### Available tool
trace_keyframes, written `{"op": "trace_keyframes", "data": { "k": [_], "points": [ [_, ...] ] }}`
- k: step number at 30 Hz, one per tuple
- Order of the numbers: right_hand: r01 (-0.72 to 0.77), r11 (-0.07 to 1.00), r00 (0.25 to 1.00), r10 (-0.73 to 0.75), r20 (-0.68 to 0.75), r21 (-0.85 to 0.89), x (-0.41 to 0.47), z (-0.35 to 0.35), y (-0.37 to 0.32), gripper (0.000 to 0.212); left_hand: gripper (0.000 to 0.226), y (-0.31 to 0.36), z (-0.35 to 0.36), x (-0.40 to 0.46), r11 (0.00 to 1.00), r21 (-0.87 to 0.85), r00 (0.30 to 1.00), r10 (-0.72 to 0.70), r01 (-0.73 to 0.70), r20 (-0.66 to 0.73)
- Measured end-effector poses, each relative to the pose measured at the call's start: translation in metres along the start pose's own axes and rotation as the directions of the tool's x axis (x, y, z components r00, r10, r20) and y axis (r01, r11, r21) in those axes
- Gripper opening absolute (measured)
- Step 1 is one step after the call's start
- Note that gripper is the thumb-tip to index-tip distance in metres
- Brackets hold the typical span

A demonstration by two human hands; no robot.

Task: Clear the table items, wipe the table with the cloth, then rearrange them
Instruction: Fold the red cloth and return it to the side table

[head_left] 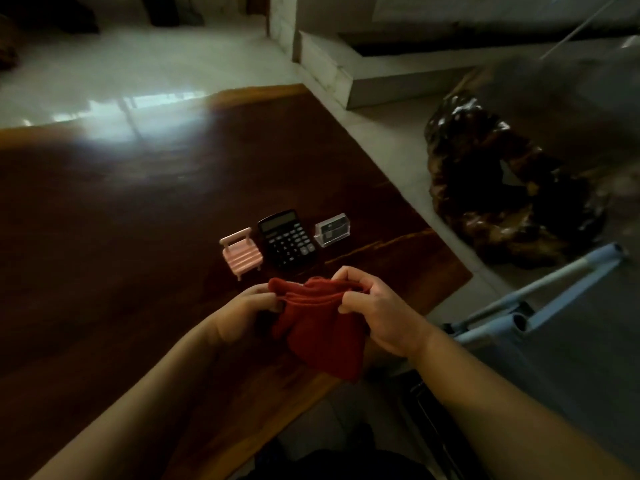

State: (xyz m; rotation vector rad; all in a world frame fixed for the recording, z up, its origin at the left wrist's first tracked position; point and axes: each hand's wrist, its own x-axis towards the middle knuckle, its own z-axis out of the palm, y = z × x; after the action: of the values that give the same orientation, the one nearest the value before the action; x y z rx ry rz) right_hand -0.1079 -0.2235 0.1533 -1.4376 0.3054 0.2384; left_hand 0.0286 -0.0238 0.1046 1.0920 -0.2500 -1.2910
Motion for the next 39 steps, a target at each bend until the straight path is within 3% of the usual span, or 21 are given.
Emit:
{"op": "trace_keyframes", "data": {
  "k": [3, 7, 11, 16, 22, 26, 33, 35, 39],
  "points": [
    [0.013, 1.0, 0.993, -0.011, -0.117, 0.016, -0.024, -0.017, -0.002, 0.017, 0.033, 0.008, 0.007, 0.003, 0.999, 0.032, 0.998, 0.023, -0.025, 0.054],
    [0.04, 0.999, 0.944, -0.042, -0.326, -0.013, -0.075, -0.054, -0.005, 0.02, 0.034, 0.017, 0.044, 0.031, 0.982, 0.177, 0.99, 0.045, -0.068, 0.134],
    [0.089, 0.996, 0.842, -0.091, -0.531, -0.029, -0.125, -0.088, -0.006, 0.018, 0.039, 0.018, 0.094, 0.068, 0.947, 0.288, 0.978, 0.087, -0.14, 0.188],
    [0.144, 0.985, 0.681, -0.171, -0.712, -0.1, -0.194, -0.138, 0.001, 0.031, 0.042, 0.012, 0.181, 0.118, 0.858, 0.477, 0.961, 0.066, -0.193, 0.269],
    [0.16, 0.981, 0.501, -0.175, -0.848, -0.108, -0.279, -0.203, 0.028, 0.03, 0.024, -0.012, 0.304, 0.17, 0.662, 0.673, 0.92, 0.063, -0.33, 0.388],
    [0.159, 0.987, 0.416, -0.043, -0.908, 0.026, -0.333, -0.245, 0.055, 0.03, 0.022, -0.042, 0.38, 0.208, 0.596, 0.76, 0.938, -0.032, -0.26, 0.346],
    [0.027, 0.963, 0.36, 0.242, -0.901, 0.269, -0.372, -0.314, 0.13, 0.016, 0.017, -0.116, 0.454, 0.278, 0.401, 0.905, 0.95, -0.202, -0.14, 0.237],
    [-0.024, 0.971, 0.316, 0.234, -0.919, 0.238, -0.37, -0.329, 0.151, 0.017, 0.015, -0.138, 0.462, 0.296, 0.298, 0.942, 0.955, -0.198, -0.155, 0.22],
    [-0.198, 0.98, 0.275, 0.076, -0.958, 0.021, -0.359, -0.349, 0.175, 0.023, 0.022, -0.167, 0.469, 0.316, 0.059, 0.968, 0.964, -0.089, -0.244, 0.249]
  ]
}}
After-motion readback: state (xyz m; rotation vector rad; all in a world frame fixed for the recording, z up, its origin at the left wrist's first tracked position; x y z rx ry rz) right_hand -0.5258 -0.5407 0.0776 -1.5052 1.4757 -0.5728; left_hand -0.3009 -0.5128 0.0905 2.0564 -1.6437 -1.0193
